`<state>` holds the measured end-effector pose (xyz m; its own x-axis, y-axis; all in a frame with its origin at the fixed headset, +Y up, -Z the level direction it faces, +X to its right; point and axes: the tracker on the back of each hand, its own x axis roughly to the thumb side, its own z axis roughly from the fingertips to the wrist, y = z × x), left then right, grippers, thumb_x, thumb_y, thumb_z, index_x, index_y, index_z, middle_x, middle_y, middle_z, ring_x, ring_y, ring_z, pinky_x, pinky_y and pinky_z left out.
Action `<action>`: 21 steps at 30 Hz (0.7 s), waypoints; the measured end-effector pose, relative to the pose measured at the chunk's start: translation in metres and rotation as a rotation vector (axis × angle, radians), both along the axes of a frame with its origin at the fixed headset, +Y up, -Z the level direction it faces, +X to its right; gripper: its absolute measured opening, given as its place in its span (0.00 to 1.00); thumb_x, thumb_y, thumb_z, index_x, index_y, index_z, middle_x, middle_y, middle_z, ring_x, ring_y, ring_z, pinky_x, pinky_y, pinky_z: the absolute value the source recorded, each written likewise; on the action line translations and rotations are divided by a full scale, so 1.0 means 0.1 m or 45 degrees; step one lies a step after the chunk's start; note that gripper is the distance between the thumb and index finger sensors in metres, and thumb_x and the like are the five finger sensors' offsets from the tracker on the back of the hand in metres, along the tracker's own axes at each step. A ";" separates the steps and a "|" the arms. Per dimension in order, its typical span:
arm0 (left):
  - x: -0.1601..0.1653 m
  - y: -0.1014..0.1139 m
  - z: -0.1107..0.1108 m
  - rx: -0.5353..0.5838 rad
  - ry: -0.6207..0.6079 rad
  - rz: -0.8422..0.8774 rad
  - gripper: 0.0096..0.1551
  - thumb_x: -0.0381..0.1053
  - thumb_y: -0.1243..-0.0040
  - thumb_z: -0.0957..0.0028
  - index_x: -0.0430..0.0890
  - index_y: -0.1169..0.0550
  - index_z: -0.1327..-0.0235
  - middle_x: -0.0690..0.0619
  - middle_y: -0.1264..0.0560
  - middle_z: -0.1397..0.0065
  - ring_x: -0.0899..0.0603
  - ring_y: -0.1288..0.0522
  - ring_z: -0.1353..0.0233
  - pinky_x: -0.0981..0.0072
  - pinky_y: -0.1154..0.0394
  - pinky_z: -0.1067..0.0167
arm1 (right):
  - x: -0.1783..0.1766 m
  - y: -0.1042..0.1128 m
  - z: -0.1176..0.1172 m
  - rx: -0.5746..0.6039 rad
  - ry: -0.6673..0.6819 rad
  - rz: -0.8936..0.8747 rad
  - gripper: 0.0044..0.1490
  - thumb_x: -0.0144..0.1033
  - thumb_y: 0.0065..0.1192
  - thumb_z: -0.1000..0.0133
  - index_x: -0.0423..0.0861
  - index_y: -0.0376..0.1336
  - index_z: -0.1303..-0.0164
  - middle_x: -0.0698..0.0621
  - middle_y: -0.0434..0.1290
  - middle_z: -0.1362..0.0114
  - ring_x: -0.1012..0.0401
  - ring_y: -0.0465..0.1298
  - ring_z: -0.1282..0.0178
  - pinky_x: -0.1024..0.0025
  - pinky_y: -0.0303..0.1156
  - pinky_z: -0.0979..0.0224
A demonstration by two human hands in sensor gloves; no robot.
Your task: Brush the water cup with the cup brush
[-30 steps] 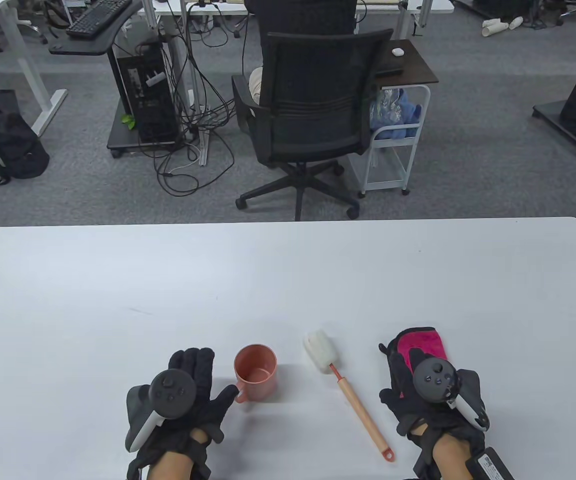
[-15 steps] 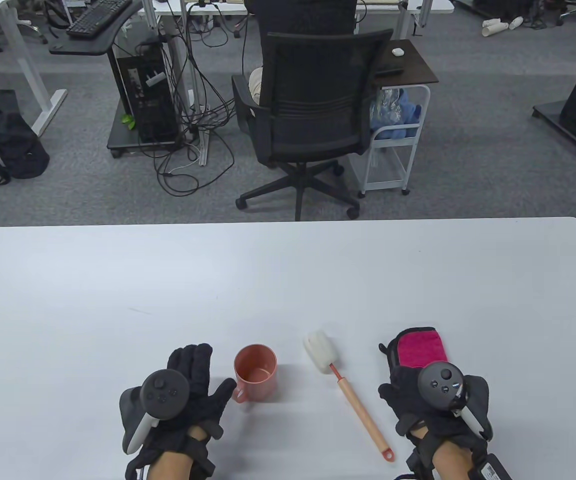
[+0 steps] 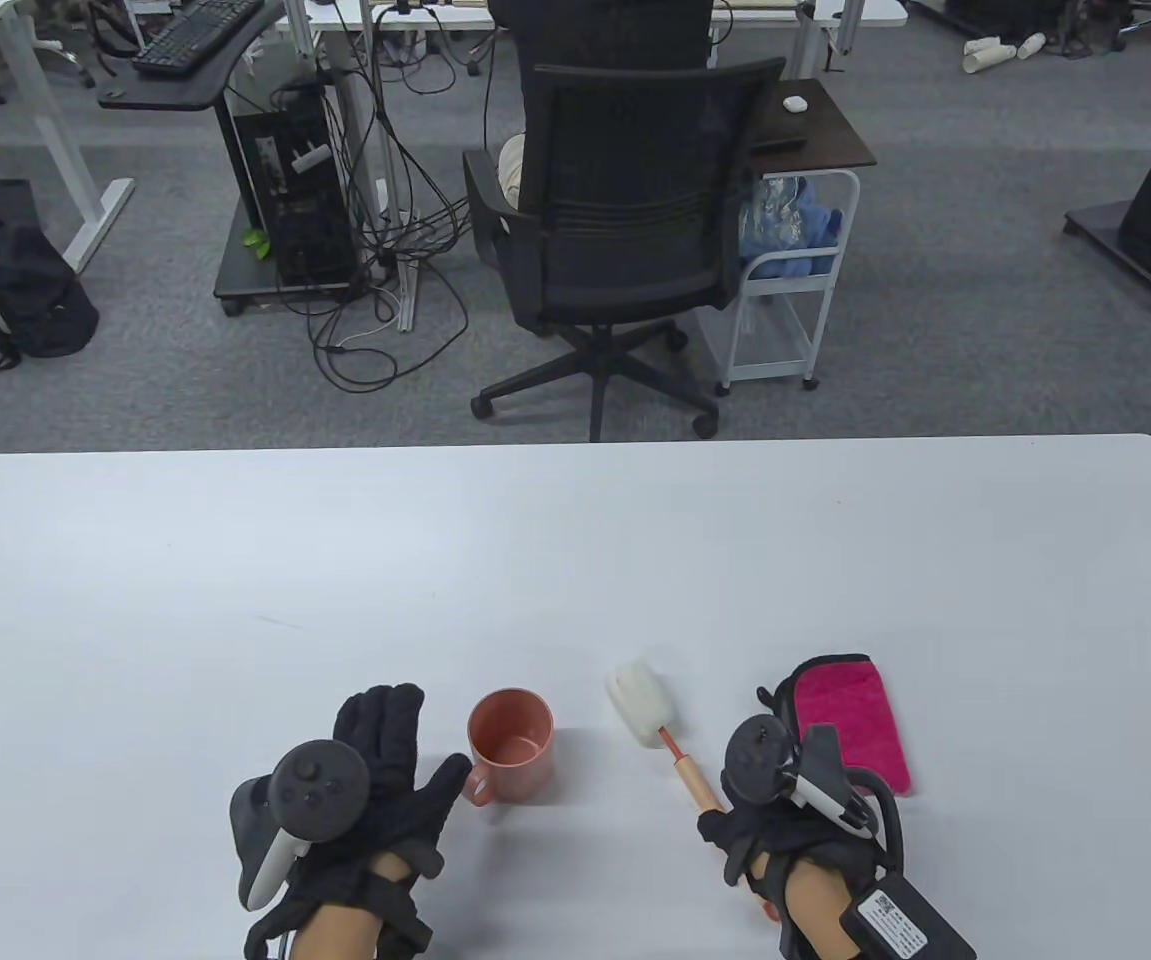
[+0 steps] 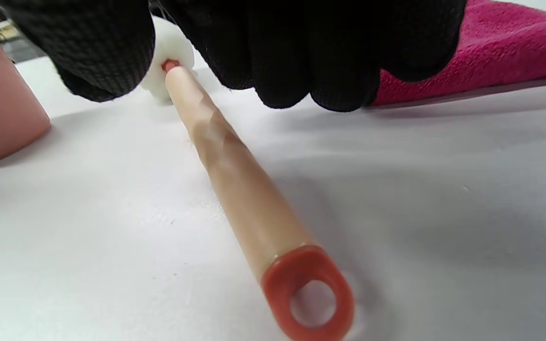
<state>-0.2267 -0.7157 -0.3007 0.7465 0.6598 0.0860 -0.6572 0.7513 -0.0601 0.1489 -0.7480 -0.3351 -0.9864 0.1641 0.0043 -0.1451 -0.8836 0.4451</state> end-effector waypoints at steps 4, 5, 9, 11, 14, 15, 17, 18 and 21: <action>0.00 0.00 0.00 0.000 0.003 -0.008 0.50 0.68 0.47 0.49 0.50 0.52 0.22 0.46 0.58 0.18 0.31 0.64 0.17 0.25 0.62 0.29 | -0.16 -0.04 -0.06 -0.025 0.037 0.160 0.45 0.63 0.56 0.44 0.52 0.50 0.21 0.42 0.60 0.27 0.46 0.67 0.34 0.53 0.63 0.32; -0.01 0.00 0.00 -0.001 0.004 -0.006 0.50 0.68 0.48 0.49 0.51 0.52 0.22 0.46 0.58 0.18 0.31 0.64 0.17 0.25 0.62 0.29 | -0.20 -0.07 -0.08 -0.035 0.043 0.199 0.45 0.63 0.55 0.44 0.52 0.50 0.21 0.42 0.59 0.26 0.46 0.67 0.34 0.53 0.63 0.32; -0.01 0.00 0.01 0.002 0.008 0.006 0.49 0.68 0.48 0.49 0.51 0.52 0.22 0.46 0.58 0.18 0.31 0.64 0.17 0.25 0.62 0.29 | -0.32 -0.18 -0.17 -0.077 0.039 0.298 0.44 0.64 0.55 0.43 0.53 0.50 0.21 0.42 0.58 0.25 0.46 0.66 0.33 0.53 0.63 0.31; -0.01 -0.01 0.01 0.002 0.008 0.003 0.49 0.68 0.47 0.49 0.50 0.52 0.22 0.46 0.58 0.18 0.31 0.64 0.17 0.25 0.62 0.29 | -0.36 -0.22 -0.20 -0.090 0.034 0.340 0.43 0.64 0.55 0.43 0.53 0.50 0.23 0.43 0.57 0.26 0.47 0.66 0.34 0.54 0.62 0.31; -0.02 0.00 0.01 0.001 0.009 0.004 0.49 0.68 0.47 0.49 0.50 0.52 0.22 0.46 0.58 0.18 0.31 0.64 0.17 0.25 0.61 0.30 | -0.39 -0.24 -0.21 -0.078 0.024 0.383 0.40 0.60 0.56 0.41 0.53 0.50 0.25 0.44 0.57 0.26 0.47 0.66 0.34 0.54 0.63 0.31; -0.02 0.00 0.01 0.001 0.011 0.007 0.49 0.68 0.47 0.49 0.50 0.52 0.22 0.46 0.58 0.18 0.31 0.64 0.17 0.25 0.61 0.29 | -0.39 -0.24 -0.21 -0.076 0.016 0.376 0.38 0.59 0.56 0.40 0.52 0.50 0.26 0.43 0.57 0.27 0.47 0.66 0.34 0.54 0.63 0.31; -0.02 0.00 0.01 0.007 0.014 0.013 0.49 0.68 0.48 0.49 0.50 0.52 0.22 0.46 0.58 0.18 0.31 0.64 0.17 0.25 0.61 0.29 | -0.37 -0.22 -0.19 -0.055 -0.010 0.334 0.35 0.56 0.55 0.39 0.51 0.51 0.27 0.43 0.56 0.26 0.46 0.65 0.33 0.53 0.63 0.31; -0.02 0.00 0.01 0.011 0.013 0.016 0.49 0.68 0.48 0.49 0.50 0.52 0.22 0.46 0.58 0.18 0.31 0.64 0.17 0.25 0.61 0.29 | -0.34 -0.21 -0.18 -0.032 -0.032 0.272 0.35 0.54 0.54 0.39 0.50 0.51 0.27 0.42 0.55 0.25 0.45 0.65 0.33 0.52 0.63 0.30; -0.01 0.00 0.01 0.017 0.013 0.016 0.49 0.67 0.48 0.49 0.50 0.51 0.22 0.46 0.58 0.18 0.31 0.63 0.17 0.25 0.61 0.29 | -0.26 -0.13 -0.13 0.063 -0.096 0.088 0.34 0.49 0.54 0.40 0.46 0.53 0.28 0.37 0.56 0.25 0.40 0.67 0.31 0.44 0.64 0.29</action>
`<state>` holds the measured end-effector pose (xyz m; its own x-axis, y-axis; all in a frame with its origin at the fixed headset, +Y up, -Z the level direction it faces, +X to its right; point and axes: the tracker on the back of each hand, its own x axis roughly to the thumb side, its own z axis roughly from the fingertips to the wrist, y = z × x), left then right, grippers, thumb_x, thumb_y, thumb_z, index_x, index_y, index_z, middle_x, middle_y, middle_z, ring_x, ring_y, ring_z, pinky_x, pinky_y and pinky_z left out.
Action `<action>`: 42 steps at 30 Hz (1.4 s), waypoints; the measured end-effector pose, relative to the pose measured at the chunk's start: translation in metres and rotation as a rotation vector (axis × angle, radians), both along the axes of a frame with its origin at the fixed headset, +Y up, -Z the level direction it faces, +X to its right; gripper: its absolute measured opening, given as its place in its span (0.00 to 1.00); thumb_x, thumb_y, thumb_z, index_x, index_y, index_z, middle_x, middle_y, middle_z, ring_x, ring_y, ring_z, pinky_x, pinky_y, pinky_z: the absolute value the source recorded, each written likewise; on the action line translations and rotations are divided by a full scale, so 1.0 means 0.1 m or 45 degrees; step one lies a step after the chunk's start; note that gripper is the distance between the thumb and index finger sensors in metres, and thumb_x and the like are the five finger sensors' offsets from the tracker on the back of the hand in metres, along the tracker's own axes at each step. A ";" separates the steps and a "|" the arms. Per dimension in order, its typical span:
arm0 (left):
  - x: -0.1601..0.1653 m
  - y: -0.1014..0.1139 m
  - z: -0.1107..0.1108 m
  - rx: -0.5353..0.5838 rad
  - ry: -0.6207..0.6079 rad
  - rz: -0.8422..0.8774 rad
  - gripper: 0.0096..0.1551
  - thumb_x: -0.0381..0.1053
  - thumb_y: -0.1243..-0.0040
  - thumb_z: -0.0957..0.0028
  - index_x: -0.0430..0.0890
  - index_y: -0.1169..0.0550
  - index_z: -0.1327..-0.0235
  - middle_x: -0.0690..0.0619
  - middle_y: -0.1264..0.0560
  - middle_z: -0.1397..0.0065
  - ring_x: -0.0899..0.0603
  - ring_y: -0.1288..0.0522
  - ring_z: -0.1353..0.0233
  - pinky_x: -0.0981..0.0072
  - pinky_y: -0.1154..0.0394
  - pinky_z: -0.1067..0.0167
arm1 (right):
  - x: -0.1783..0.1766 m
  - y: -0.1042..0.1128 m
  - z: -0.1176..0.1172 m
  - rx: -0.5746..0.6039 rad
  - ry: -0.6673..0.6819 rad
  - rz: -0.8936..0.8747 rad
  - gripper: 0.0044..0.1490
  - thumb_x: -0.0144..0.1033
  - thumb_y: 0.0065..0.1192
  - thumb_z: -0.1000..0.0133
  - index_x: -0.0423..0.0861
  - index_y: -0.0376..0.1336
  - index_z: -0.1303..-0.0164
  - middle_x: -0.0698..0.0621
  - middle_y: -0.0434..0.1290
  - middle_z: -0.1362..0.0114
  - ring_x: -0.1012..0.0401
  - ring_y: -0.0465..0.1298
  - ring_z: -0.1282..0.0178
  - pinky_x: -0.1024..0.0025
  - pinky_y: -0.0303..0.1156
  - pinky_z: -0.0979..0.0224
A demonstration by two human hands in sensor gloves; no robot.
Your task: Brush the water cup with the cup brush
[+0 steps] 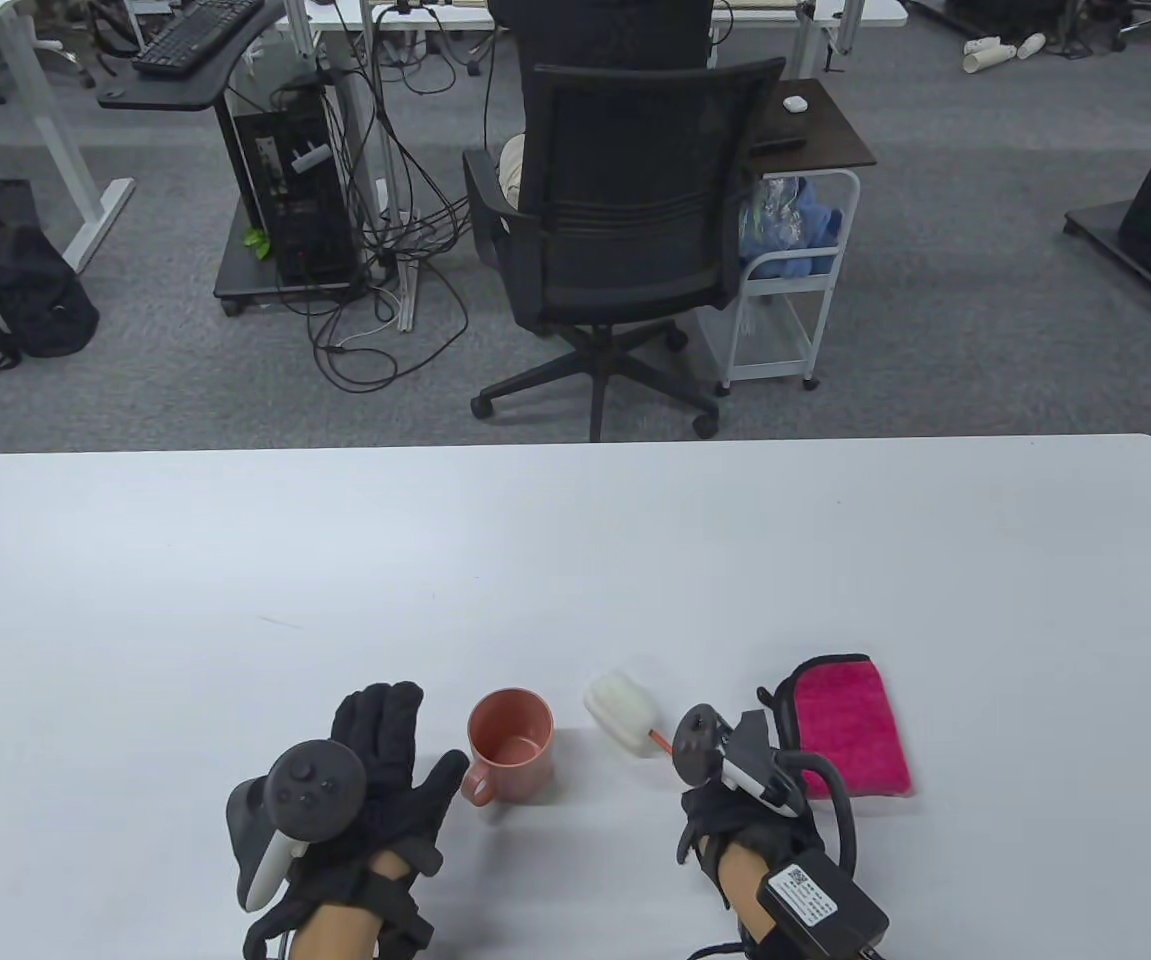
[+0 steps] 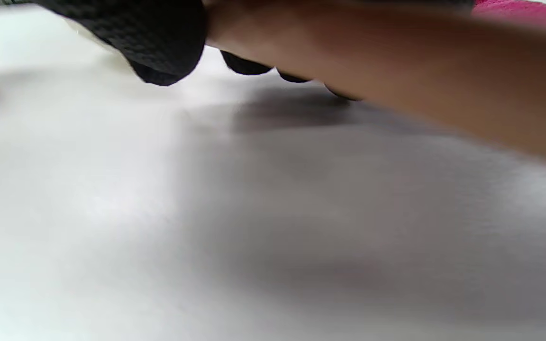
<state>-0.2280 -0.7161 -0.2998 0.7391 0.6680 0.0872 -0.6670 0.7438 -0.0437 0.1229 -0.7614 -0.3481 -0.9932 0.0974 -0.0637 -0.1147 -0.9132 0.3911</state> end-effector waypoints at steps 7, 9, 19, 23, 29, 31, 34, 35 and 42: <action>0.02 -0.01 0.00 -0.011 -0.008 -0.018 0.48 0.67 0.48 0.49 0.50 0.51 0.22 0.46 0.57 0.18 0.31 0.64 0.17 0.26 0.61 0.29 | 0.25 0.29 0.18 0.272 -0.029 -0.155 0.35 0.45 0.53 0.45 0.45 0.54 0.29 0.36 0.65 0.33 0.45 0.78 0.43 0.45 0.71 0.37; 0.03 -0.01 0.00 -0.004 -0.007 -0.018 0.48 0.67 0.48 0.49 0.50 0.51 0.22 0.46 0.57 0.18 0.31 0.64 0.17 0.25 0.61 0.29 | 0.36 0.35 0.25 0.334 -0.023 -0.159 0.35 0.46 0.53 0.45 0.46 0.54 0.29 0.38 0.67 0.35 0.48 0.79 0.48 0.49 0.73 0.41; 0.08 -0.05 0.00 -0.046 -0.002 -0.070 0.52 0.72 0.44 0.53 0.48 0.47 0.23 0.44 0.48 0.20 0.30 0.48 0.22 0.30 0.53 0.27 | 0.70 0.42 0.50 0.299 -0.114 -0.380 0.36 0.51 0.61 0.47 0.45 0.61 0.33 0.40 0.75 0.46 0.53 0.83 0.65 0.58 0.78 0.58; 0.13 -0.06 -0.01 -0.083 0.025 -0.188 0.54 0.73 0.38 0.57 0.46 0.42 0.25 0.43 0.43 0.23 0.31 0.40 0.27 0.34 0.47 0.28 | 0.70 0.46 0.52 0.361 -0.094 -0.456 0.36 0.52 0.61 0.47 0.46 0.61 0.33 0.41 0.75 0.46 0.53 0.83 0.65 0.58 0.78 0.58; 0.27 -0.19 -0.12 -0.220 0.053 -0.305 0.60 0.76 0.36 0.62 0.47 0.44 0.24 0.44 0.45 0.22 0.32 0.42 0.24 0.33 0.48 0.26 | 0.77 0.46 0.50 0.340 -0.130 -0.551 0.36 0.52 0.61 0.47 0.46 0.61 0.33 0.41 0.75 0.45 0.53 0.83 0.64 0.58 0.77 0.57; 0.32 -0.24 -0.17 -0.264 0.070 -0.364 0.60 0.76 0.36 0.63 0.47 0.45 0.24 0.45 0.45 0.22 0.32 0.41 0.24 0.33 0.48 0.26 | 0.81 0.45 0.49 0.333 -0.144 -0.573 0.36 0.52 0.61 0.47 0.46 0.60 0.33 0.41 0.75 0.45 0.53 0.83 0.64 0.58 0.77 0.57; 0.34 -0.29 -0.22 -0.298 0.119 -0.449 0.59 0.75 0.35 0.63 0.47 0.42 0.25 0.45 0.42 0.23 0.33 0.39 0.25 0.34 0.47 0.25 | 0.86 0.46 0.48 0.343 -0.163 -0.597 0.36 0.52 0.60 0.47 0.46 0.60 0.33 0.40 0.75 0.45 0.53 0.83 0.64 0.58 0.77 0.57; 0.34 -0.29 -0.23 -0.282 0.138 -0.482 0.57 0.74 0.34 0.63 0.48 0.41 0.26 0.46 0.41 0.24 0.33 0.37 0.26 0.34 0.46 0.25 | 0.86 0.47 0.48 0.354 -0.165 -0.605 0.36 0.52 0.60 0.47 0.46 0.60 0.33 0.40 0.74 0.45 0.53 0.83 0.64 0.58 0.77 0.57; 0.34 -0.28 -0.24 -0.208 0.190 -0.481 0.26 0.61 0.31 0.56 0.56 0.20 0.44 0.54 0.22 0.36 0.40 0.23 0.33 0.39 0.36 0.27 | 0.82 0.58 0.49 0.509 -0.038 -0.701 0.36 0.50 0.61 0.47 0.44 0.61 0.32 0.39 0.75 0.46 0.52 0.83 0.66 0.57 0.77 0.59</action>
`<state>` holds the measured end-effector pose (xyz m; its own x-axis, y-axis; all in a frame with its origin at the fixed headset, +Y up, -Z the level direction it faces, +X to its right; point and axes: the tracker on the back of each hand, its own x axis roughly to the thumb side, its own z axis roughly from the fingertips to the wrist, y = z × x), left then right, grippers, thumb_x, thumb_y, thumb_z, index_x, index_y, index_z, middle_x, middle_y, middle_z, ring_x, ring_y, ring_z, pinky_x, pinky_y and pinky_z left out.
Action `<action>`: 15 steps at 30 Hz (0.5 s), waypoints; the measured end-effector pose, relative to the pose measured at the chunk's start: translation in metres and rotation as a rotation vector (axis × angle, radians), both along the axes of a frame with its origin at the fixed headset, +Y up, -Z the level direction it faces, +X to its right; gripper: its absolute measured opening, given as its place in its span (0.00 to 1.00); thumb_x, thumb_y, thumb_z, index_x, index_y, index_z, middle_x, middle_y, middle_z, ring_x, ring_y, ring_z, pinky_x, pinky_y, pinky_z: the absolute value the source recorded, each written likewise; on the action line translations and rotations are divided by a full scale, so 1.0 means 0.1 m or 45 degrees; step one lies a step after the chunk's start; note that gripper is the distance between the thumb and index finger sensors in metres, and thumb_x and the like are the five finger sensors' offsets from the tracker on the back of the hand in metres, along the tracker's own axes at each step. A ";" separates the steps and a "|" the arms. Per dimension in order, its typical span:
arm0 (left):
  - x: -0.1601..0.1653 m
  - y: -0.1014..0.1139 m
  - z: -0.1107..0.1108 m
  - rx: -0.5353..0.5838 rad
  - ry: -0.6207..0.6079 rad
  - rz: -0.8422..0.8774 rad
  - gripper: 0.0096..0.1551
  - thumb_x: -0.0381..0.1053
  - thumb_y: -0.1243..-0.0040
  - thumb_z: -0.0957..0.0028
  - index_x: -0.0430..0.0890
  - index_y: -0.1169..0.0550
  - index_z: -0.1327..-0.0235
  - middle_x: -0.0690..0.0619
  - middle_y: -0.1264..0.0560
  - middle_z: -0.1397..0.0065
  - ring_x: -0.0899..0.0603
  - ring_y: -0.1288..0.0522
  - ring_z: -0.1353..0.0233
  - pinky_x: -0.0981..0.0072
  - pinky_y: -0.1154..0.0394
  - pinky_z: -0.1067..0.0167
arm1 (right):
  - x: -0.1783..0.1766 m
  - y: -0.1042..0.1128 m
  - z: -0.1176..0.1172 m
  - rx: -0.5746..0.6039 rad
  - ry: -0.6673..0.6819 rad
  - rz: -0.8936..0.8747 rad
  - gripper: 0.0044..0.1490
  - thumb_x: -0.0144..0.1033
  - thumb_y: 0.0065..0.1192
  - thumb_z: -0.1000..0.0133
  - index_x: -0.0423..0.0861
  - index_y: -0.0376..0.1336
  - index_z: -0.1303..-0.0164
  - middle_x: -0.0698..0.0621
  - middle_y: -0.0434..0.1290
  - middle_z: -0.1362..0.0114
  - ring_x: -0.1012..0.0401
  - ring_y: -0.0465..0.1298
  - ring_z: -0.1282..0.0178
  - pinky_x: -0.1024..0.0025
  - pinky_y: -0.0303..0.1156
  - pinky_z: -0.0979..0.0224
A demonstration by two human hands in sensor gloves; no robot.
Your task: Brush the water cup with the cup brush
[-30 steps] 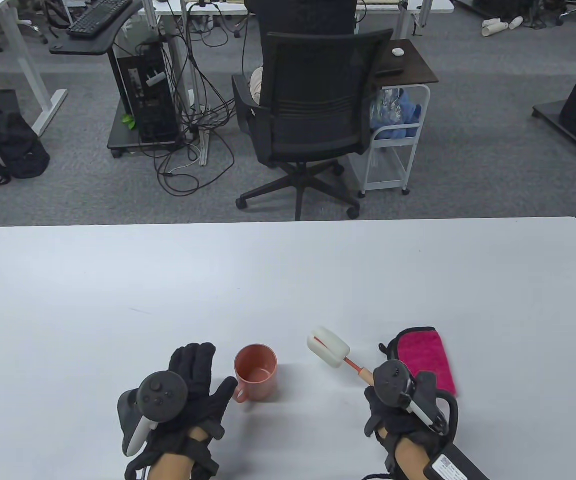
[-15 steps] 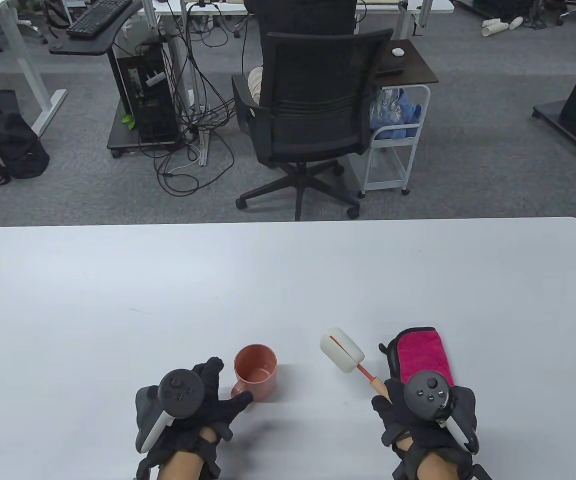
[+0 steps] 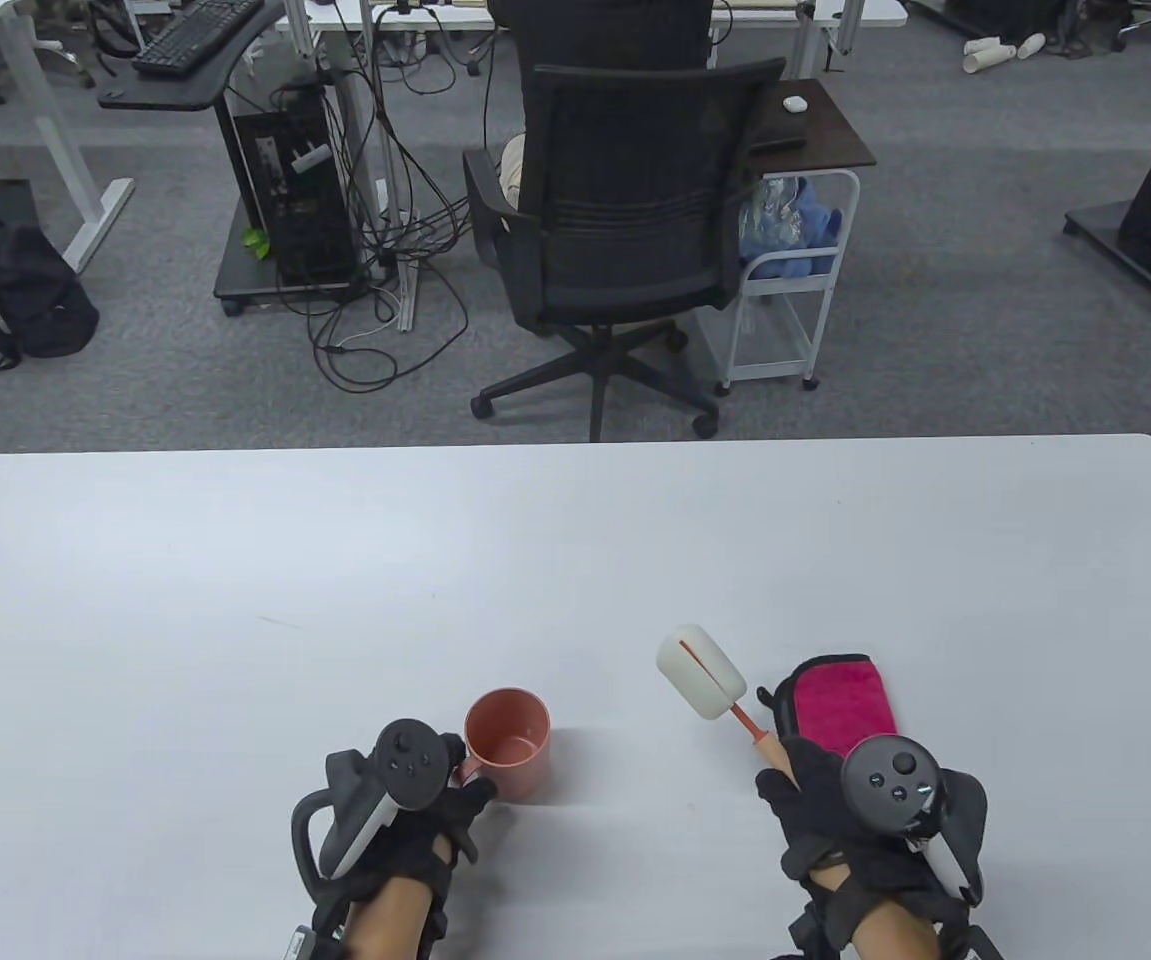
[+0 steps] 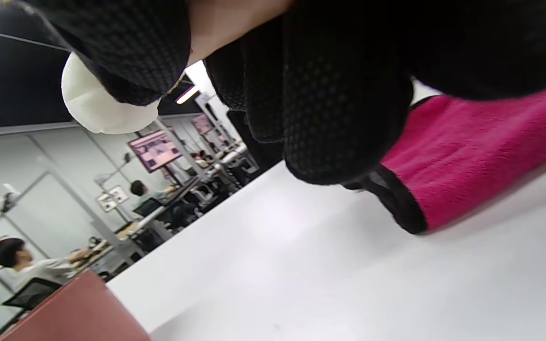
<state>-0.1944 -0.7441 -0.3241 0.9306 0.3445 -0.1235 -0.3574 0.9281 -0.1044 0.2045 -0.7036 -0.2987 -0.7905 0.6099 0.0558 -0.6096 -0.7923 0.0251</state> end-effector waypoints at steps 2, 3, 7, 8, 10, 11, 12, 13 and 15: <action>0.00 0.02 0.02 0.034 -0.010 0.017 0.23 0.59 0.32 0.55 0.56 0.19 0.46 0.54 0.21 0.38 0.40 0.21 0.36 0.40 0.33 0.28 | -0.04 0.02 -0.01 0.056 0.091 -0.009 0.36 0.50 0.62 0.48 0.44 0.62 0.33 0.39 0.76 0.47 0.52 0.83 0.67 0.57 0.77 0.60; 0.00 0.07 0.04 0.091 -0.020 -0.003 0.22 0.58 0.32 0.55 0.57 0.19 0.47 0.54 0.21 0.38 0.40 0.20 0.36 0.41 0.32 0.29 | -0.07 0.04 0.00 0.105 0.149 -0.012 0.36 0.50 0.62 0.48 0.44 0.62 0.33 0.39 0.76 0.48 0.51 0.83 0.67 0.57 0.77 0.61; 0.12 0.30 0.16 0.321 -0.129 -0.125 0.22 0.57 0.32 0.54 0.57 0.21 0.47 0.56 0.23 0.37 0.43 0.16 0.41 0.47 0.25 0.34 | -0.19 0.10 0.04 0.186 0.268 0.056 0.36 0.49 0.63 0.48 0.45 0.63 0.33 0.39 0.77 0.49 0.51 0.83 0.68 0.56 0.77 0.62; 0.19 0.38 0.22 0.408 -0.170 -0.213 0.22 0.57 0.32 0.55 0.57 0.21 0.47 0.56 0.23 0.37 0.43 0.16 0.42 0.47 0.25 0.35 | -0.22 0.10 0.05 0.183 0.305 0.089 0.36 0.49 0.64 0.49 0.45 0.64 0.33 0.39 0.77 0.49 0.51 0.83 0.69 0.56 0.77 0.62; 0.36 0.51 0.33 0.528 -0.236 -0.405 0.22 0.58 0.33 0.55 0.58 0.21 0.47 0.57 0.23 0.36 0.44 0.15 0.43 0.48 0.24 0.36 | -0.30 0.09 0.07 0.144 0.384 0.169 0.36 0.49 0.65 0.49 0.45 0.65 0.33 0.39 0.78 0.50 0.50 0.83 0.69 0.56 0.77 0.62; 0.42 0.53 0.36 0.548 -0.256 -0.456 0.22 0.58 0.33 0.55 0.58 0.21 0.47 0.57 0.23 0.37 0.45 0.15 0.44 0.49 0.23 0.36 | -0.32 0.08 0.07 0.132 0.400 0.185 0.36 0.49 0.66 0.49 0.45 0.65 0.33 0.39 0.79 0.50 0.50 0.84 0.70 0.56 0.77 0.63; 0.50 0.55 0.40 0.569 -0.288 -0.505 0.22 0.58 0.33 0.55 0.58 0.21 0.47 0.57 0.23 0.36 0.46 0.14 0.44 0.50 0.23 0.37 | -0.36 0.05 0.07 0.104 0.415 0.218 0.36 0.49 0.66 0.49 0.45 0.66 0.33 0.39 0.79 0.50 0.50 0.84 0.70 0.56 0.77 0.63; 0.57 0.55 0.41 0.577 -0.313 -0.534 0.22 0.58 0.33 0.55 0.59 0.21 0.47 0.57 0.23 0.36 0.46 0.14 0.45 0.50 0.22 0.37 | -0.39 0.03 0.07 0.080 0.430 0.259 0.35 0.49 0.67 0.49 0.45 0.66 0.33 0.39 0.79 0.51 0.50 0.84 0.70 0.55 0.77 0.63; 0.67 0.54 0.44 0.584 -0.362 -0.567 0.22 0.58 0.34 0.54 0.59 0.22 0.47 0.57 0.23 0.36 0.46 0.14 0.45 0.50 0.23 0.37 | -0.43 -0.01 0.07 0.042 0.450 0.306 0.36 0.49 0.67 0.50 0.45 0.66 0.33 0.38 0.79 0.51 0.49 0.84 0.70 0.55 0.77 0.63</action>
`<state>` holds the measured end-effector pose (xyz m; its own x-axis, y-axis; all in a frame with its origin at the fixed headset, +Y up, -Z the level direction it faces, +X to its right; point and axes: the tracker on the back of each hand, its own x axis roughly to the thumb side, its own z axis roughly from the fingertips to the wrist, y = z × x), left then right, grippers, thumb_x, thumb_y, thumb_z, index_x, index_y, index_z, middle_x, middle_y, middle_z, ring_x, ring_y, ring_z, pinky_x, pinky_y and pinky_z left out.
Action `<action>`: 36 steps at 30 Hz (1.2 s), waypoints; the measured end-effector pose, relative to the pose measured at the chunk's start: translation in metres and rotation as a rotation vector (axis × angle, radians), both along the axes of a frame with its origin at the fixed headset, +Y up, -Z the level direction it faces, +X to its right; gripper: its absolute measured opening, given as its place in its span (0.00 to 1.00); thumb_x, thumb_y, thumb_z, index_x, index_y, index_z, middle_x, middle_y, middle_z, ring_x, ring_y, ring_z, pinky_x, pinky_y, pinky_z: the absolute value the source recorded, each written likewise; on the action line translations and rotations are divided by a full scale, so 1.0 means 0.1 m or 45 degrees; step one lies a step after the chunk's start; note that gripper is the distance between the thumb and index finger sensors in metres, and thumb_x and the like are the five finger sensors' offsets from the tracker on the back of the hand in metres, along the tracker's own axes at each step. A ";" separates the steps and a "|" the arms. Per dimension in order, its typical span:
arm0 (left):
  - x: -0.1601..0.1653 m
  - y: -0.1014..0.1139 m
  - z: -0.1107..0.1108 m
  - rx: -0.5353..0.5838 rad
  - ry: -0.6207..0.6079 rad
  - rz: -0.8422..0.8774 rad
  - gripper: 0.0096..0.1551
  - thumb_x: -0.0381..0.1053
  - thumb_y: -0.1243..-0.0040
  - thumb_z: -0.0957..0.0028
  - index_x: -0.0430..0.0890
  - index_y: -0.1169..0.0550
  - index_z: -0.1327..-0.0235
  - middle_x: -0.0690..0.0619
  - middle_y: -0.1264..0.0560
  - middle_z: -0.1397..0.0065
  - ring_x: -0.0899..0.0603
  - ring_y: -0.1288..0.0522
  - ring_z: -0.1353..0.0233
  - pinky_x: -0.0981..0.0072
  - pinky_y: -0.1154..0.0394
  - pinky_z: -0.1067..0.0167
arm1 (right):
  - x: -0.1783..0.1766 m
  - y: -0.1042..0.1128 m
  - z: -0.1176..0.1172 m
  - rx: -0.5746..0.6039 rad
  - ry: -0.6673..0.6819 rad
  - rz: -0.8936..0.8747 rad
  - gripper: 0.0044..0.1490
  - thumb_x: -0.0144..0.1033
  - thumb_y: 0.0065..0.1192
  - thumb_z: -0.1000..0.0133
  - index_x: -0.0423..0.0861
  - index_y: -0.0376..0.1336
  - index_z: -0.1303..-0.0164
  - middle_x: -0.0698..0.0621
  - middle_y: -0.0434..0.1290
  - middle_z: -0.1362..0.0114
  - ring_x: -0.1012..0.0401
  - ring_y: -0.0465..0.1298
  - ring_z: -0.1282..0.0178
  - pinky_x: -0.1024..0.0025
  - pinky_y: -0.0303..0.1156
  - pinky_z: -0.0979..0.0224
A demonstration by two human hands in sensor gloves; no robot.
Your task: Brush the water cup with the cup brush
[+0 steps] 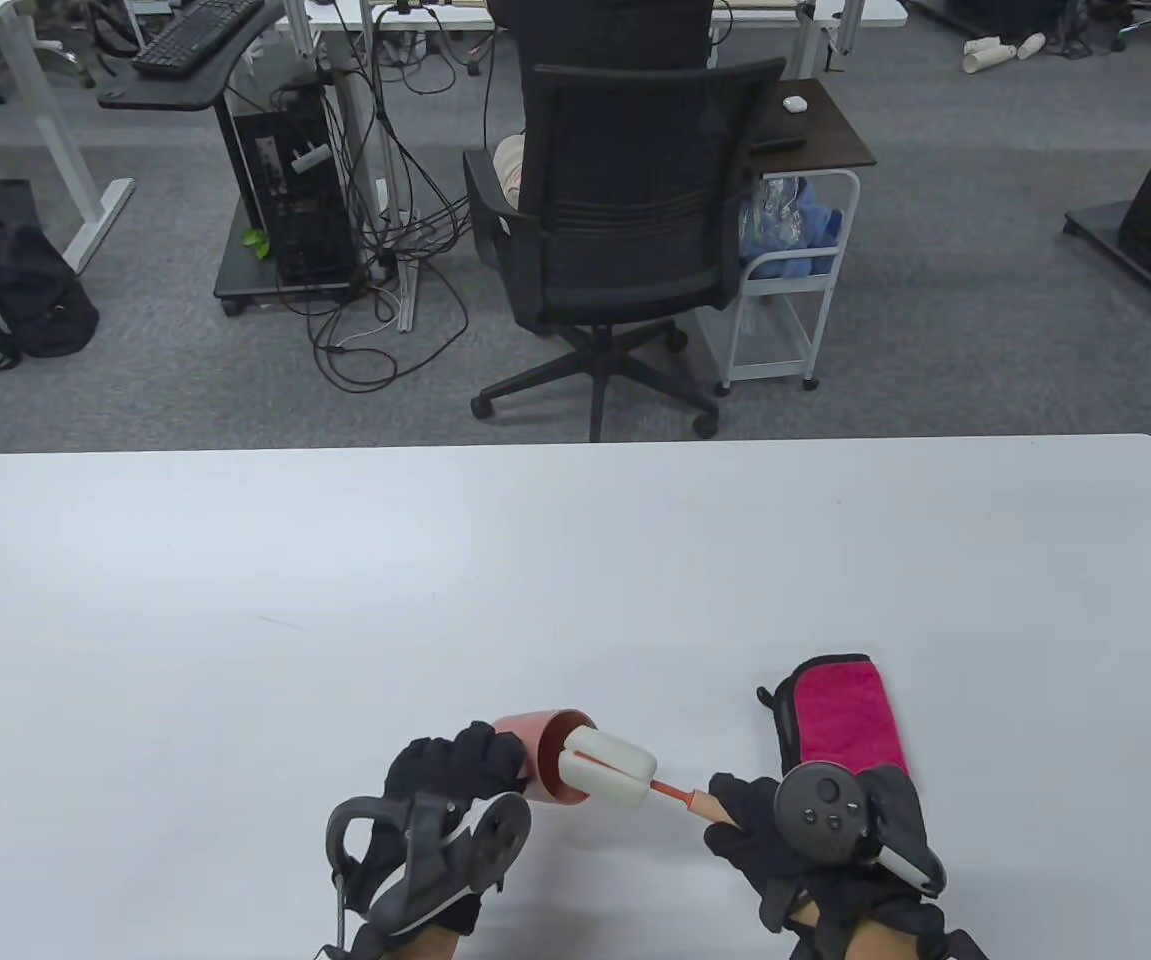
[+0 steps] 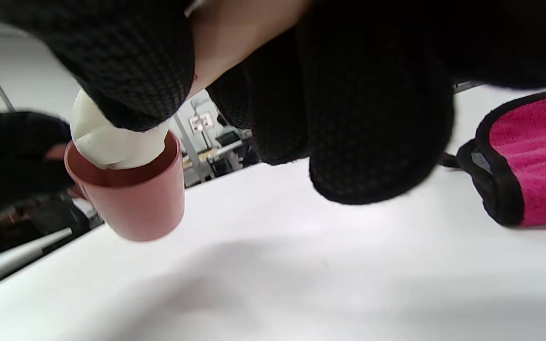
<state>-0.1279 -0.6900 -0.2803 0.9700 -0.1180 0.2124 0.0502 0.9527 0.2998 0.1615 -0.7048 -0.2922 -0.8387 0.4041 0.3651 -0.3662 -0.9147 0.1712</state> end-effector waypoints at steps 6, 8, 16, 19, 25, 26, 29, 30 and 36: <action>0.16 0.01 0.07 0.020 -0.105 -0.044 0.21 0.58 0.35 0.54 0.60 0.22 0.47 0.57 0.22 0.35 0.46 0.13 0.45 0.51 0.21 0.37 | -0.08 -0.04 -0.02 -0.020 -0.016 0.067 0.36 0.49 0.66 0.48 0.44 0.65 0.32 0.39 0.79 0.51 0.50 0.84 0.72 0.57 0.77 0.65; 0.20 0.02 0.09 0.028 -0.131 -0.041 0.21 0.58 0.35 0.54 0.60 0.22 0.47 0.56 0.22 0.36 0.46 0.12 0.47 0.52 0.20 0.38 | -0.11 -0.05 -0.02 -0.017 -0.030 0.110 0.36 0.50 0.65 0.48 0.44 0.65 0.32 0.39 0.80 0.52 0.51 0.84 0.72 0.58 0.77 0.66; 0.27 0.02 0.11 0.046 -0.196 -0.052 0.22 0.58 0.34 0.56 0.59 0.21 0.48 0.56 0.21 0.38 0.46 0.10 0.52 0.53 0.18 0.40 | -0.28 -0.14 -0.03 -0.079 -0.060 0.196 0.37 0.52 0.64 0.47 0.44 0.64 0.31 0.41 0.81 0.53 0.55 0.85 0.77 0.61 0.78 0.71; 0.32 0.02 0.14 0.064 -0.223 -0.090 0.22 0.58 0.33 0.57 0.60 0.21 0.49 0.57 0.21 0.39 0.46 0.10 0.52 0.54 0.17 0.40 | -0.33 -0.17 -0.02 -0.131 -0.043 0.214 0.37 0.51 0.64 0.48 0.44 0.65 0.32 0.41 0.81 0.54 0.54 0.85 0.77 0.61 0.78 0.71; 0.38 0.02 0.17 0.072 -0.242 -0.108 0.22 0.58 0.33 0.58 0.60 0.21 0.49 0.57 0.21 0.39 0.46 0.09 0.52 0.54 0.17 0.39 | -0.33 -0.21 0.00 -0.210 0.000 0.174 0.37 0.51 0.65 0.48 0.43 0.65 0.32 0.40 0.81 0.55 0.54 0.85 0.78 0.60 0.78 0.72; 0.39 0.02 0.18 0.072 -0.242 -0.112 0.22 0.57 0.33 0.58 0.60 0.21 0.49 0.57 0.21 0.39 0.46 0.10 0.52 0.55 0.17 0.39 | -0.34 -0.21 0.00 -0.217 0.010 0.169 0.37 0.51 0.65 0.48 0.43 0.65 0.32 0.40 0.81 0.55 0.54 0.85 0.78 0.60 0.78 0.72; 0.40 0.02 0.18 0.071 -0.240 -0.126 0.22 0.57 0.34 0.58 0.61 0.21 0.49 0.57 0.21 0.38 0.46 0.10 0.51 0.55 0.17 0.39 | -0.37 -0.20 0.03 -0.209 0.037 0.171 0.38 0.51 0.65 0.48 0.42 0.65 0.33 0.41 0.82 0.55 0.54 0.85 0.79 0.61 0.78 0.73; 0.40 0.02 0.18 0.071 -0.240 -0.127 0.22 0.57 0.34 0.58 0.61 0.21 0.49 0.57 0.21 0.38 0.46 0.10 0.51 0.55 0.18 0.39 | -0.37 -0.19 0.03 -0.206 0.044 0.170 0.38 0.51 0.65 0.48 0.42 0.65 0.33 0.41 0.82 0.56 0.54 0.85 0.79 0.62 0.78 0.73; 0.39 0.03 0.17 0.088 -0.245 -0.123 0.21 0.57 0.34 0.58 0.62 0.20 0.49 0.58 0.20 0.38 0.47 0.10 0.51 0.55 0.18 0.38 | -0.39 -0.14 0.06 -0.155 0.070 0.165 0.38 0.53 0.64 0.49 0.43 0.66 0.33 0.43 0.82 0.56 0.57 0.85 0.80 0.64 0.79 0.74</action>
<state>-0.0887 -0.6873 -0.2630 0.8957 -0.2294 0.3809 0.0760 0.9230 0.3772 0.1224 -0.7188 -0.2864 -0.8669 0.3376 0.3669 -0.2334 -0.9250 0.2997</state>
